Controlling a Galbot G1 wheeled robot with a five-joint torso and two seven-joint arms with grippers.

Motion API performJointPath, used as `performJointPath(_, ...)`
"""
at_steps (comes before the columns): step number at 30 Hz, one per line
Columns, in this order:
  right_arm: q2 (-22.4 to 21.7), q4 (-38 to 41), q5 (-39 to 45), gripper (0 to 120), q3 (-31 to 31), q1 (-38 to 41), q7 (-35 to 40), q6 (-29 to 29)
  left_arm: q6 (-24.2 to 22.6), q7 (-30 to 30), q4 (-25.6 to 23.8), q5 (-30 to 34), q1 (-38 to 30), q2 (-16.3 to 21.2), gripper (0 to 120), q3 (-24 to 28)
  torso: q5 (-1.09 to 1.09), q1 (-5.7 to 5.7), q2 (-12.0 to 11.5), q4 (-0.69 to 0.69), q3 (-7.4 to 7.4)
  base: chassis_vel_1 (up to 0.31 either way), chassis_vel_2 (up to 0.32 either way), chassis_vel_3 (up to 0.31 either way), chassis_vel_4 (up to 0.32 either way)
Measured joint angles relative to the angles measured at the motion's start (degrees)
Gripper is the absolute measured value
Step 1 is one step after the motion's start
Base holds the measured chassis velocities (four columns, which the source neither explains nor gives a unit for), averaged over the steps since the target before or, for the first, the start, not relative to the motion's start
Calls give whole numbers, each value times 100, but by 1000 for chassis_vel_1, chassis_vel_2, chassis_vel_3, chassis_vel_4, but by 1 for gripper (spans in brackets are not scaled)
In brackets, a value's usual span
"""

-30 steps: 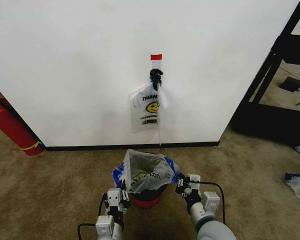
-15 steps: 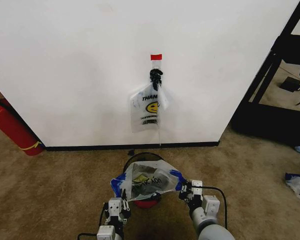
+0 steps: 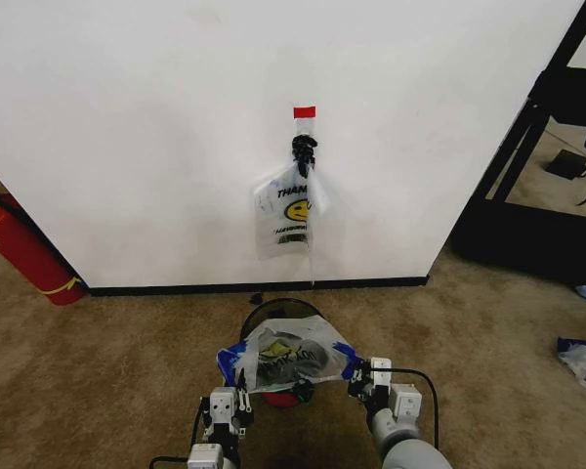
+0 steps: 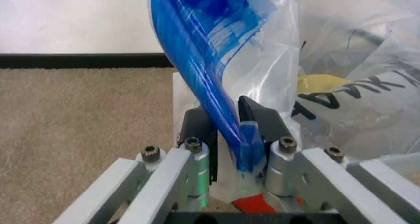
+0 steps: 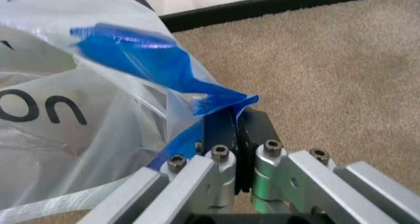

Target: Pick up the garbage bag from the wall and place it over the trash bin.

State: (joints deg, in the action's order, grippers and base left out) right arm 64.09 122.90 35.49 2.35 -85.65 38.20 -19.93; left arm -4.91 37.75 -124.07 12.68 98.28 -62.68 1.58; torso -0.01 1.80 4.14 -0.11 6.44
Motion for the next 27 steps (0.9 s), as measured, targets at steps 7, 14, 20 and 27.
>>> performJointPath(7, -28, 45, 2, 0, -5, -63, -10, 8, 32, -20, 22, -121, 66, -70, 16, -13, 3, 0, 0, 3, 0, 0, 0, 0, 0)
performJointPath(14, -115, 121, 216, 0, -16, -43, -120, 36, -98, -24, 38, -87, 0, -70, 18, -30, -12, 0, 0, 4, 0, 0, 0, 0, 0)
performJointPath(20, -478, 216, 625, 0, -115, 228, -568, 28, -306, -129, -21, 95, 12, 278, 18, 27, -27, 0, 0, 6, -1, 0, 0, 0, 0)
performJointPath(27, -871, 303, 1052, 0, -110, 356, -807, -56, -657, -331, -294, 805, -290, 1055, 17, -7, -13, 0, -1, 3, 0, 0, 0, 0, 0)
